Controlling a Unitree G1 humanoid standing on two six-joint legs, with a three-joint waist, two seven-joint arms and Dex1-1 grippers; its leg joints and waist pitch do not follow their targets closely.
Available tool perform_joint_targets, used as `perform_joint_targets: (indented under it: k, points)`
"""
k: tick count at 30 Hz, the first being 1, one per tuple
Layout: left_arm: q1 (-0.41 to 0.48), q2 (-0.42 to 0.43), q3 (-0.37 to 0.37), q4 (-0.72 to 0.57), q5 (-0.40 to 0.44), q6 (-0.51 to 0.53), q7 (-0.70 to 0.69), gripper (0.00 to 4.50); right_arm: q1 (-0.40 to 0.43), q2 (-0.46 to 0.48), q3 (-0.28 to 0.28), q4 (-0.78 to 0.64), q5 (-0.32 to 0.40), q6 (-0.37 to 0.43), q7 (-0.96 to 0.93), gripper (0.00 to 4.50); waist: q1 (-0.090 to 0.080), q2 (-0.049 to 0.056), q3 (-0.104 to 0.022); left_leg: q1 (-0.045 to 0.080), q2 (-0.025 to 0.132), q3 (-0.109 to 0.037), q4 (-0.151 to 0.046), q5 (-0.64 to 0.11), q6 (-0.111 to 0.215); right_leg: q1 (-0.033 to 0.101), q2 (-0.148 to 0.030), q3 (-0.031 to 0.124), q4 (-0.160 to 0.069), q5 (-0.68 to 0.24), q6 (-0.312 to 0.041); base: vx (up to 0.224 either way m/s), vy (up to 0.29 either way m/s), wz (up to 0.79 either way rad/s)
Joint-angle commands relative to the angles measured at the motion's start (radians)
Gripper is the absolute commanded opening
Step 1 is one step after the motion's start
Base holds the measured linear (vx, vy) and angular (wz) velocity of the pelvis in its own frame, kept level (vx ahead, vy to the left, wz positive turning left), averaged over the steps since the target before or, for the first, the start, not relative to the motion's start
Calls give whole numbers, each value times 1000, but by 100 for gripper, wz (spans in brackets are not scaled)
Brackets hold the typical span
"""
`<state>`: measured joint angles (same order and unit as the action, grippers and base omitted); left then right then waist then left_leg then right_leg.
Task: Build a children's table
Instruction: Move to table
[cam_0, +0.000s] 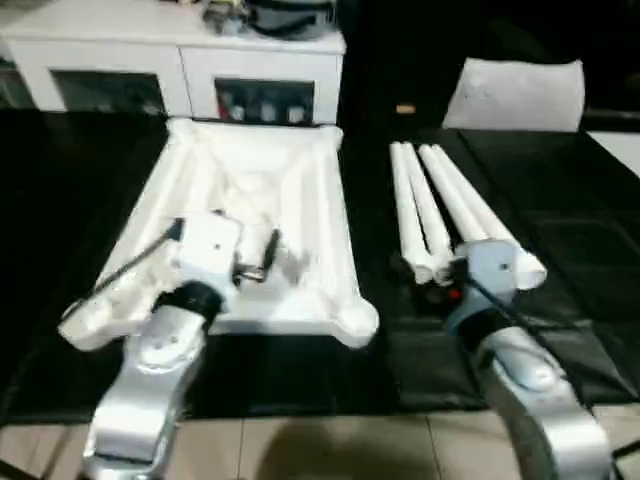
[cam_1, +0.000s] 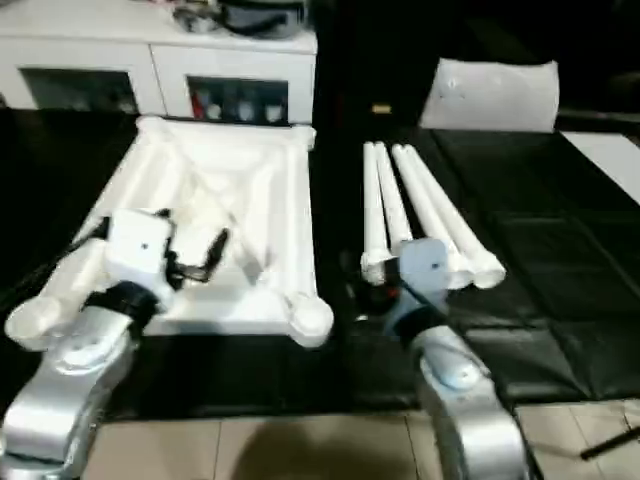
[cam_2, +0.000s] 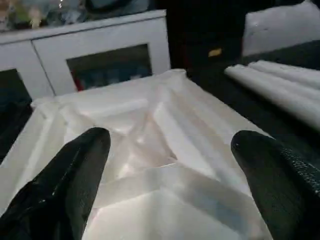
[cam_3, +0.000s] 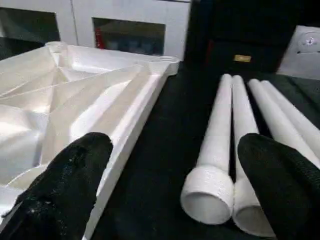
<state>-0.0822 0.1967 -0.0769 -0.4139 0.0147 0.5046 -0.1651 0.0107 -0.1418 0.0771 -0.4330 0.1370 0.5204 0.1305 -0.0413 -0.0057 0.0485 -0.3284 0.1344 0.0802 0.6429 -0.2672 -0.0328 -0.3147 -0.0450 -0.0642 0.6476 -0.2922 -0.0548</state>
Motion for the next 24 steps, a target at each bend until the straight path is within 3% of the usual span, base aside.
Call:
perform_joint_targets:
  k: [1, 2, 3, 4, 5, 6, 7, 8, 9, 10, 11, 12, 13, 14, 15, 16, 17, 18, 19, 20, 21, 22, 23, 24]
  points:
    - [-15, -11, -28, 6, -6, -1, -14, 442, -13, -16, -26, -16, 24, 10, 22, 450, -22, 17, -42, 76, 107, -75, -120, -129, 323, -48, -61, 25, -39, 58, -89, 118, -13, 6]
    - [-18, -11, -26, 11, -7, -3, -15, 442, -18, -17, -23, -15, 15, 6, 21, 450, 6, -2, -49, -29, 20, 3, -59, -17, 319, 62, -107, 80, -100, 162, -160, 118, -13, 6]
    - [-20, -11, -25, 15, -7, -6, -16, 442, -20, -17, -21, -12, 7, 3, 18, 450, 45, -21, -65, -94, -4, 23, 12, 30, 268, 138, -160, 138, -143, 119, -183, 126, -14, 4]
    - [-23, -12, -24, 19, -8, -7, -17, 442, -24, -17, -21, -9, 3, 4, 16, 450, 49, -26, -67, -117, 2, 19, 31, 56, 232, 153, -169, 148, -143, 112, -203, 129, -21, 0]
    - [-27, -13, -22, 25, -11, -9, -18, 442, -29, -18, -18, -3, -2, -3, 16, 450, 61, -19, -67, -136, 6, 15, 18, 103, 176, 160, -134, 124, -130, 154, -212, 129, -21, 0]
    - [-29, -14, -21, 28, -14, -10, -19, 442, -33, -19, -16, 0, -9, -11, 14, 450, 60, 7, -67, -115, 23, 17, -38, 166, 148, 138, -78, 73, -112, 170, -186, 118, -11, -7]
    - [-33, -12, -22, 30, -16, -10, -24, 442, -39, -15, -14, 0, -8, -6, 12, 450, 56, 29, -68, -80, 43, 8, -64, 204, 152, 113, -44, 39, -96, 157, -153, 170, -36, -1]
    - [-35, -11, -23, 30, -16, -10, -25, 442, -41, -13, -14, 0, -6, -2, 12, 450, 9, 50, -76, 72, 117, -77, -83, 277, 301, -9, -4, -9, -16, 78, -74, 170, -36, -1]
    - [-38, -12, -23, 30, -20, -4, -28, 442, -45, -15, -9, -3, -6, 2, 14, 450, -17, 42, -91, 151, 192, -155, -88, 387, 491, -107, -30, 0, 58, -79, 15, 152, -50, 5]
    - [-35, -10, -24, 25, -23, 1, -32, 442, -47, -8, -10, -5, 4, 7, 15, 450, 1, 44, -85, 138, 196, -151, -81, 408, 520, -121, -42, 9, 78, -86, 56, 78, -20, 5]
    - [-32, -8, -25, 19, -23, 9, -36, 442, -49, -10, -6, -6, 7, 12, 20, 450, 0, 23, -74, 108, 187, -111, -89, 420, 535, -141, -58, 29, 86, -19, 109, 78, -20, 5]
    - [-26, -7, -24, 12, -25, 11, -39, 442, -53, -16, -1, -6, 9, 21, 25, 450, 8, 4, -65, 62, 121, -55, -97, 325, 493, -115, -59, 40, 31, 65, 97, 0, 0, 0]
    - [-23, -7, -23, 9, -26, 12, -40, 442, -56, -20, 2, -6, 9, 27, 29, 450, 14, -20, -60, 32, 67, -11, -74, 228, 429, -88, -69, 60, -41, 131, 69, 22, -67, 2]
    - [-18, 6, -29, 2, -28, 20, -57, 442, -61, -23, 2, -5, 16, 32, 37, 450, 45, -60, -52, -46, -23, 34, -17, 34, 290, -4, -131, 140, -116, 64, 63, 22, -67, 2]
    - [-16, 17, -33, -2, -31, 25, -69, 442, -64, -23, 0, -4, 21, 34, 44, 450, 68, -59, -69, -71, 1, 6, -6, 65, 178, 49, -177, 164, -105, 72, 26, 25, -102, -6]
    - [-14, 25, -32, -6, -41, 32, -81, 442, -68, -26, 0, -4, 23, 31, 52, 450, 67, -48, -67, -68, 9, -1, -47, 176, 85, 37, -125, 127, -66, 274, 24, 20, -87, -12]
    - [-14, 40, -27, -11, -78, 47, -120, 442, -76, -40, 2, -1, 28, 18, 81, 450, 55, -36, -64, -54, 19, 1, -62, 249, 36, 20, -86, 105, -48, 462, 3, 20, -87, -12]
    - [-17, 48, -26, -11, -94, 54, -140, 442, -80, -47, 3, 0, 32, 17, 93, 450, 53, -27, -66, -45, 24, 3, -64, 275, 21, 14, -78, 98, -44, 523, -12, 0, 0, 0]
    - [-18, 51, -25, -11, -97, 56, -144, 442, -82, -49, 2, 1, 32, 17, 95, 450, 51, -26, -66, -38, 30, 7, -67, 265, 13, 8, -73, 93, -47, 536, -26, 0, 0, 0]
    - [-21, 61, -24, -12, -112, 54, -169, 442, -85, -58, 2, 3, 40, 14, 110, 450, 48, -17, -58, -30, 43, 9, -81, 180, -23, 2, -64, 82, -58, 417, -71, 0, 0, 0]
    - [-21, 61, -24, -12, -112, 54, -169, 442, -85, -58, 2, 3, 40, 14, 110, 450, 45, -15, -51, -23, 54, 10, -94, 43, -49, 2, -66, 78, -70, 221, -109, -66, 14, -5]
    - [-27, 102, -39, -11, -126, 29, -238, 442, -87, -88, 0, 1, 55, 17, 145, 450, 44, -13, -47, -23, 57, 11, -99, -12, -54, 3, -68, 77, -76, 135, -118, -80, 18, -1]
    - [-27, 136, -57, -12, -129, 6, -291, 442, -87, -105, -4, -1, 66, 15, 168, 450, 43, -11, -36, -12, 64, 13, -111, -172, -46, -12, -69, 78, -98, -109, -116, -80, 18, -1]
    - [-25, 164, -71, -11, -119, -13, -321, 442, -86, -118, -7, -3, 73, 18, 184, 450, 43, -9, -31, -9, 65, 16, -113, -223, -47, -19, -69, 78, -105, -189, -108, -92, 17, 6]
